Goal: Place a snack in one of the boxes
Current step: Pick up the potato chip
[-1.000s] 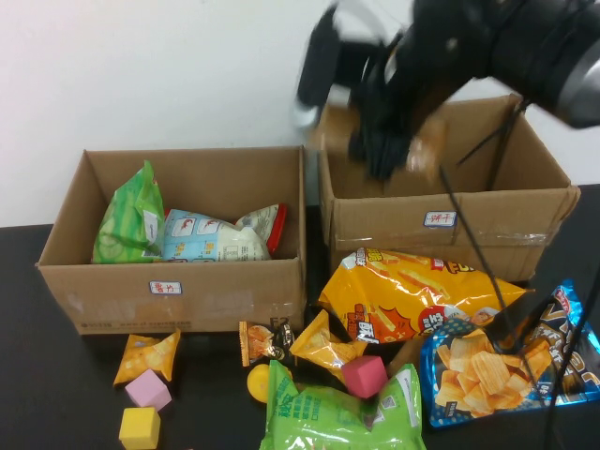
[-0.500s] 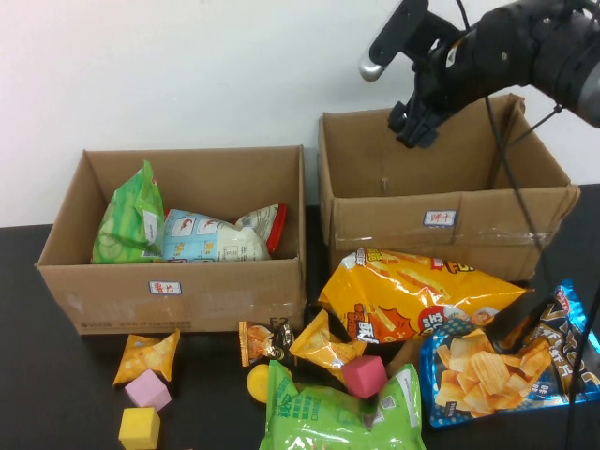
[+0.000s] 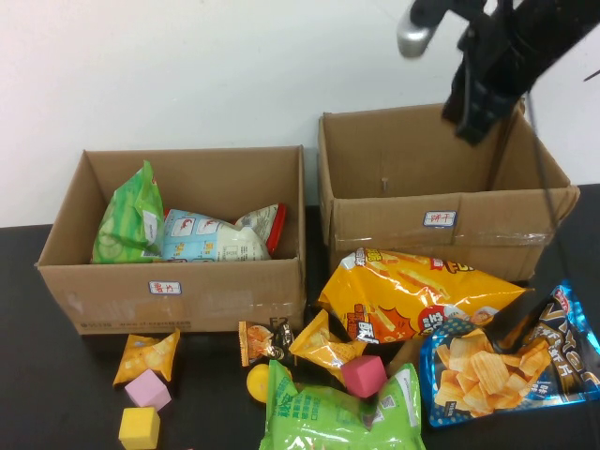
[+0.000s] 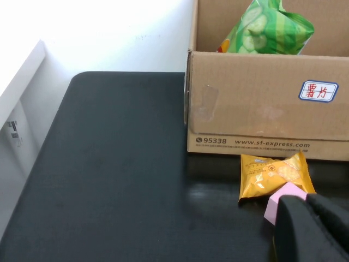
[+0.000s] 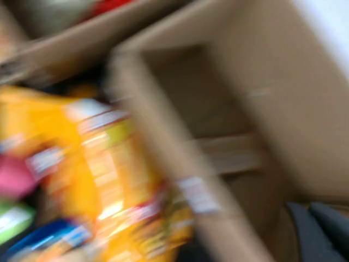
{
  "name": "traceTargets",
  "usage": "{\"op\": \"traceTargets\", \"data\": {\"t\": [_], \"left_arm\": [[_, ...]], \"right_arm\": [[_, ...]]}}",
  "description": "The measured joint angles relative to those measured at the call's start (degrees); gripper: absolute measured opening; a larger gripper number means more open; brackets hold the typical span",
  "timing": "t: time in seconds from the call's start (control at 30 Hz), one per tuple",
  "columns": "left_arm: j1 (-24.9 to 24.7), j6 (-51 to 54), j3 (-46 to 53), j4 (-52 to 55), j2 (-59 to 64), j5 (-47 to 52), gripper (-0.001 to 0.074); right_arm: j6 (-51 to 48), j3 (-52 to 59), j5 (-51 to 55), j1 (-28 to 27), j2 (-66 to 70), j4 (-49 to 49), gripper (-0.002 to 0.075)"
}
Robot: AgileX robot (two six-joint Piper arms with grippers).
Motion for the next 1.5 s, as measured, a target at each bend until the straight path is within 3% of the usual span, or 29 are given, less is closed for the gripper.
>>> {"op": "traceTargets", "data": {"t": [0.13, 0.43, 0.67, 0.73, 0.8, 0.87, 0.9, 0.93, 1.0, 1.2, 1.43, 1.5], "left_arm": [[0.0, 0.0, 0.0, 0.0, 0.0, 0.0, -0.0003], [0.0, 0.0, 0.0, 0.0, 0.0, 0.0, -0.0003], [0.0, 0.0, 0.0, 0.0, 0.0, 0.0, -0.0003], [0.0, 0.0, 0.0, 0.0, 0.0, 0.0, -0.0003], [0.0, 0.0, 0.0, 0.0, 0.0, 0.0, -0.0003], [0.0, 0.0, 0.0, 0.0, 0.0, 0.0, -0.0003], [0.0, 0.0, 0.0, 0.0, 0.0, 0.0, -0.0003], [0.0, 0.0, 0.0, 0.0, 0.0, 0.0, -0.0003], [0.0, 0.0, 0.0, 0.0, 0.0, 0.0, -0.0003], [0.0, 0.0, 0.0, -0.1, 0.0, 0.0, -0.0003], [0.0, 0.0, 0.0, -0.1, 0.0, 0.0, -0.0003], [0.0, 0.0, 0.0, -0.1, 0.0, 0.0, -0.0003]], "right_arm": [[-5.3, 0.8, 4.7, 1.9, -0.6, 5.4, 0.0002], [-6.5, 13.8, 4.7, 16.8, -0.6, 4.3, -0.0001], [-8.5, 19.6, 4.7, 23.1, 3.4, 6.2, 0.0005], [-9.0, 19.7, 4.7, 24.2, 5.1, 7.6, 0.0048], [-9.0, 19.7, 4.7, 24.7, 7.0, 8.6, 0.0139], [-8.1, 19.8, 4.2, 24.7, 9.0, 8.8, 0.0304], [-5.7, 19.9, 2.8, 24.7, 11.1, 8.2, 0.0482], [-4.2, 19.9, 1.6, 24.7, 12.0, 7.4, 0.0557], [-1.9, 19.9, -1.1, 24.7, 13.5, 5.9, 0.0635], [3.2, 19.9, -9.7, 24.7, 17.9, 4.3, 0.0686], [4.0, 19.9, -13.1, 24.7, 22.5, 5.0, 0.0692], [4.0, 19.9, -12.8, 24.7, 22.7, 5.6, 0.0664]]}}
